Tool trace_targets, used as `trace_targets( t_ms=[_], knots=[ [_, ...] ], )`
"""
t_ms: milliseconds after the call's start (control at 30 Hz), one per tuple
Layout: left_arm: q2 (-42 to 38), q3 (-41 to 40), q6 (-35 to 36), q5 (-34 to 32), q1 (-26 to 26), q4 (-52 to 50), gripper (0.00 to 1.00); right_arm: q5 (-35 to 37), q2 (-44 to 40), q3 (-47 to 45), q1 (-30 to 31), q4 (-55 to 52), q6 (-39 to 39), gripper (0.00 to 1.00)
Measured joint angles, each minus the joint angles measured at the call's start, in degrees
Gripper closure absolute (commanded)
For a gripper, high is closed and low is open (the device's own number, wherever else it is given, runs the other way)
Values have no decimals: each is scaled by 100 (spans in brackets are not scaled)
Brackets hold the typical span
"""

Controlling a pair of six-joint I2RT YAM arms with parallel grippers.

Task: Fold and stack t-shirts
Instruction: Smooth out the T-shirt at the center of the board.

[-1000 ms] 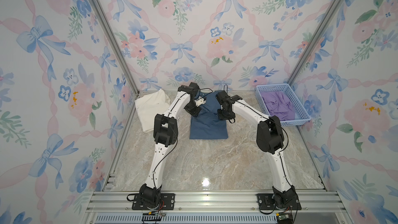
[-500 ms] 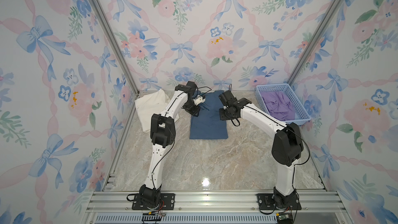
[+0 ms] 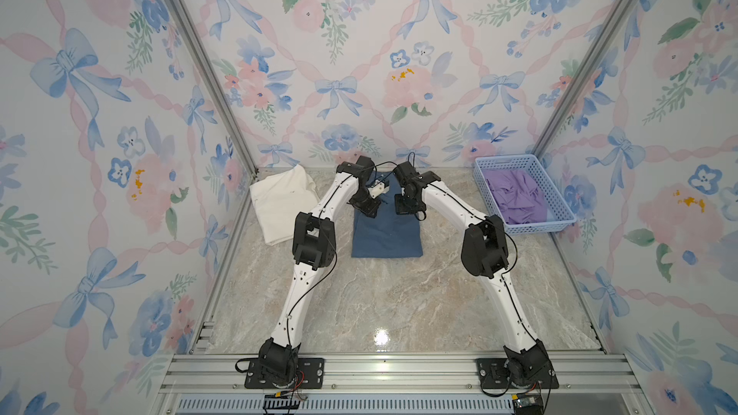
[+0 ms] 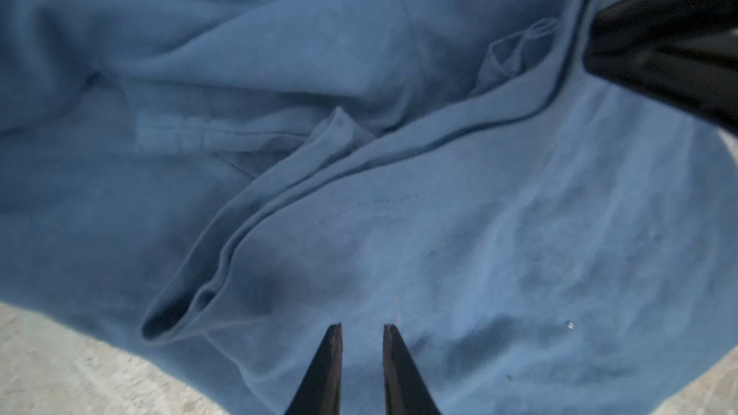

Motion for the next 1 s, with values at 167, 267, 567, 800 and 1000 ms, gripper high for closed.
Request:
trace_targets(
  t_ms=[167,267,567,800,1000],
  knots=[
    [138,-48,-374,-348,103,151,77,-118,173,205,-109,-17,122,100],
    [-4,-326,-529,-588,131,380,76,-210,299,216,-184,-31,225,100],
    [-426,-1069,-675,-1246,96,702,73,-706,461,227,-343,-111,531,98],
    [-1005,-1593,-546,-1003,105,704,59,-758,-787,-1873,-260,710,400,64],
    [-2564,-2763,-229,-686,101,769,54,-669,-2267,-3265,212,761,313,62]
  ],
)
